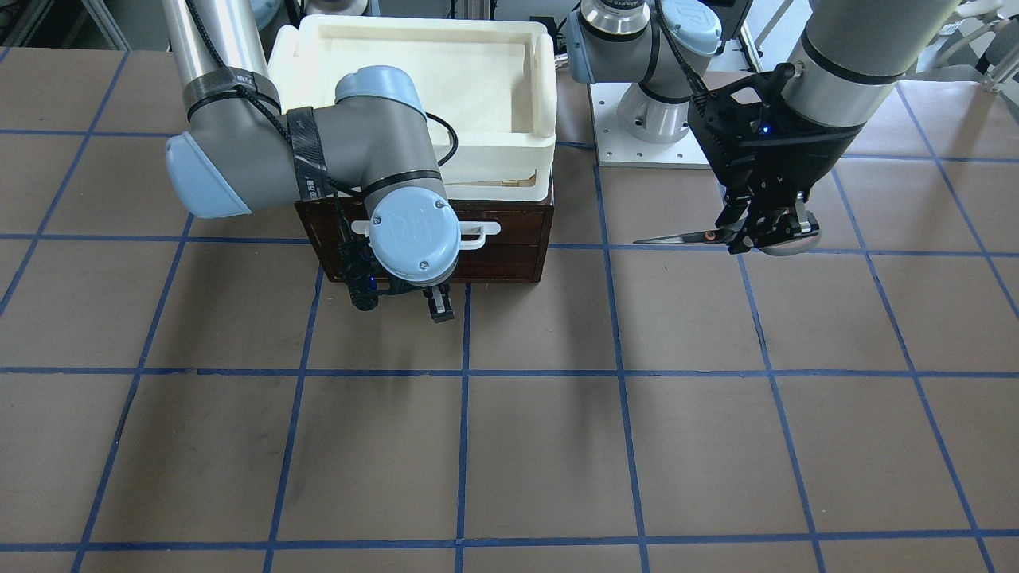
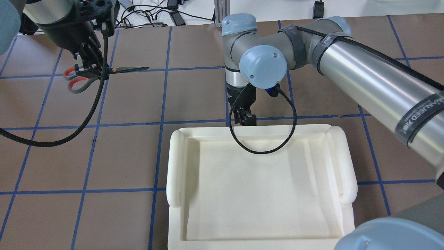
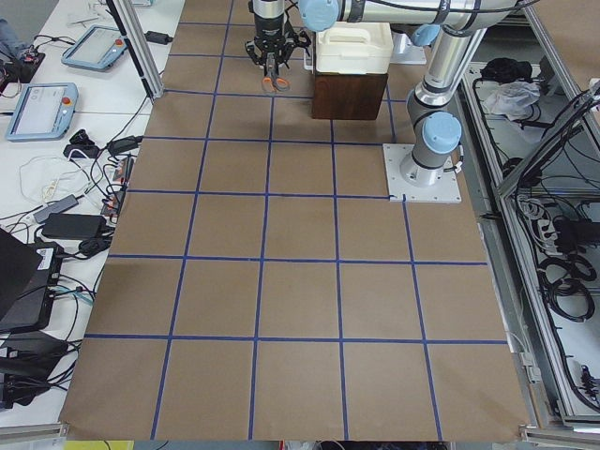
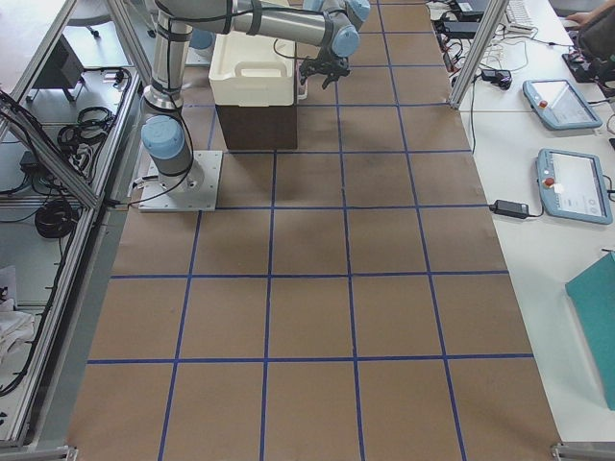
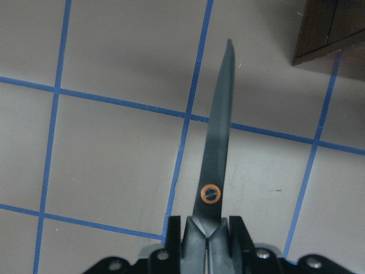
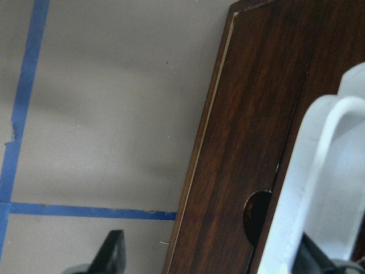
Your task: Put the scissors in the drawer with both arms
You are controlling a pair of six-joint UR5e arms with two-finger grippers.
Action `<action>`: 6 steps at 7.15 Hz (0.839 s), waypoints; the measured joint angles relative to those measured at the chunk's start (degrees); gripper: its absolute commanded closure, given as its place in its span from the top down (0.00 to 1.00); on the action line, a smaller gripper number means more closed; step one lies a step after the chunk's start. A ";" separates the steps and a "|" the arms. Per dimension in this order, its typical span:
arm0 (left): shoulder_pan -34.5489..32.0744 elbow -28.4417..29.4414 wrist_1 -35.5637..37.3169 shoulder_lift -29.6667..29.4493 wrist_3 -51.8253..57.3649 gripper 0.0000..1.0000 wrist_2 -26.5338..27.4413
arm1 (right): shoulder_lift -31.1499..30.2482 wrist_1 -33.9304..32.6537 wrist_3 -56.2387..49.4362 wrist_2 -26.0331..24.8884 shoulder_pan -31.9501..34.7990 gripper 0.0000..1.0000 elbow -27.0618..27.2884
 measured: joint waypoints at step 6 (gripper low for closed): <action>0.26 0.12 0.10 0.34 0.00 0.07 0.09 | 0.43 -0.82 -0.73 -0.08 0.00 1.00 0.61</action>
